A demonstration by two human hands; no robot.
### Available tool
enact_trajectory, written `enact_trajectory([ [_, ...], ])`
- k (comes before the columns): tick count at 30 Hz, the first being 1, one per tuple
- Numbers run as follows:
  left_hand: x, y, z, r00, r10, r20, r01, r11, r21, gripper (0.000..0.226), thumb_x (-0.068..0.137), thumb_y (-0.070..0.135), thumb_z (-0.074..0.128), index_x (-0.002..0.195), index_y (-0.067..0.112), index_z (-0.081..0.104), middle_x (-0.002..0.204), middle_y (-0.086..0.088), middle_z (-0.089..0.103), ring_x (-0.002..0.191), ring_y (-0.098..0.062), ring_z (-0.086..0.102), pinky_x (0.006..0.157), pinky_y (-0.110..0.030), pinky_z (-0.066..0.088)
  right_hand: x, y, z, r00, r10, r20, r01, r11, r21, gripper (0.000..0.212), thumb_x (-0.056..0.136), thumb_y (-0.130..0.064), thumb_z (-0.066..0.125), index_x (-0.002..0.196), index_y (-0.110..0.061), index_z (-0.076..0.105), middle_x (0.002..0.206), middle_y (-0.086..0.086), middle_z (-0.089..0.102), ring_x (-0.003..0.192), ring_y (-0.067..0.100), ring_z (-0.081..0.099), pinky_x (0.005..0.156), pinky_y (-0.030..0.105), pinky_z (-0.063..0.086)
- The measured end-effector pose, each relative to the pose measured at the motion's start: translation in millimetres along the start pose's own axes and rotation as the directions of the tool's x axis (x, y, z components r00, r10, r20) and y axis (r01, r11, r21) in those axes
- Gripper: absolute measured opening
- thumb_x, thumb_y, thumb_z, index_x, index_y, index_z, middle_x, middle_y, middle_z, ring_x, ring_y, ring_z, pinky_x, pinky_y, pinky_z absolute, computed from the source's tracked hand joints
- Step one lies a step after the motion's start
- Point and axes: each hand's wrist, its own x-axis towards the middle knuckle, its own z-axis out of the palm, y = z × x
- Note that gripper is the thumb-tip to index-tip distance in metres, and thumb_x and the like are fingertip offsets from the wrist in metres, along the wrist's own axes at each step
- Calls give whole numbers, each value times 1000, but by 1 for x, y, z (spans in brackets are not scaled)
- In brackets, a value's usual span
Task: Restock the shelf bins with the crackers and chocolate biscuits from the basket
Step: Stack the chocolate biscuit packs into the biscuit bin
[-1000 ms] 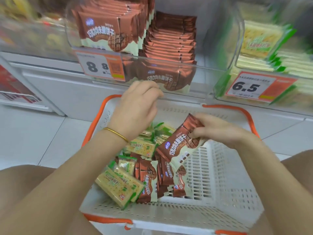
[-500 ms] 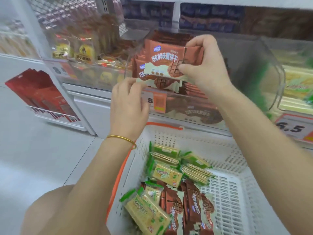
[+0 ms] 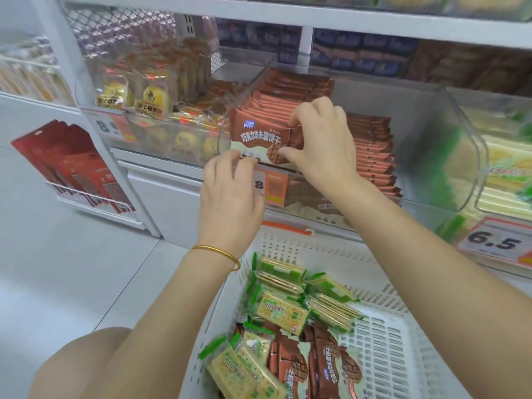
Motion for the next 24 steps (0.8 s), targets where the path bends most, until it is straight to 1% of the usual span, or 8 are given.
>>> enact_trajectory([
  [4,-9,11,-3,998,54,-11,-54,998,-17,38,77,-1,60,115,2,58,129,-23,48,119,-41,42,100,-48,38,-13,12,-16,998,45,-34,-40,988,152,37,82,-34,69,114,-21,55,118,-1,48,110,19,44,86,26,37],
  [9,-38,38,5,969,241,63,-236,969,-68,39,75,3,49,112,3,59,126,-19,51,113,-38,46,95,-44,39,-95,28,-52,979,120,-166,-10,838,546,15,84,-6,62,95,-16,61,92,-2,57,76,8,55,70,11,42],
  [12,-60,58,21,915,344,210,-327,938,-112,36,75,5,49,109,3,59,129,-19,50,116,-39,46,90,-49,45,-167,59,-23,984,150,101,-181,823,539,14,88,-9,60,95,-21,60,84,-8,60,70,9,57,65,21,46],
  [14,-76,68,36,847,424,321,-400,905,-143,32,73,2,55,104,2,60,128,-20,52,115,-40,48,86,-51,48,-214,92,18,870,210,446,-368,879,303,14,91,-17,59,105,-21,58,86,-9,60,71,8,55,68,29,46],
  [16,-89,74,48,771,486,412,-462,871,-165,32,70,0,65,101,2,61,126,-22,53,110,-41,52,80,-50,51,-262,123,60,631,276,725,-434,900,34,27,94,-24,55,120,-18,53,106,1,61,87,14,58,78,32,47],
  [18,-96,77,57,711,517,476,-494,850,-184,31,71,2,68,102,3,61,126,-22,54,107,-40,54,79,-51,52,-303,139,91,409,324,853,-470,876,-108,43,95,-26,55,134,-14,45,129,9,53,111,22,55,90,31,44],
  [19,-98,78,60,687,526,502,-505,842,-192,30,72,3,68,102,4,61,126,-22,54,107,-40,55,79,-51,52,-317,141,101,343,325,881,-492,861,-127,48,94,-26,55,138,-12,40,135,11,48,118,24,51,93,30,42],
  [24,-103,71,67,634,545,549,-524,825,-213,27,74,2,68,101,2,66,121,-21,58,103,-39,58,78,-49,54,-340,146,130,308,293,905,-397,904,-158,66,92,-21,58,148,-15,23,153,8,24,135,31,33,107,41,35],
])
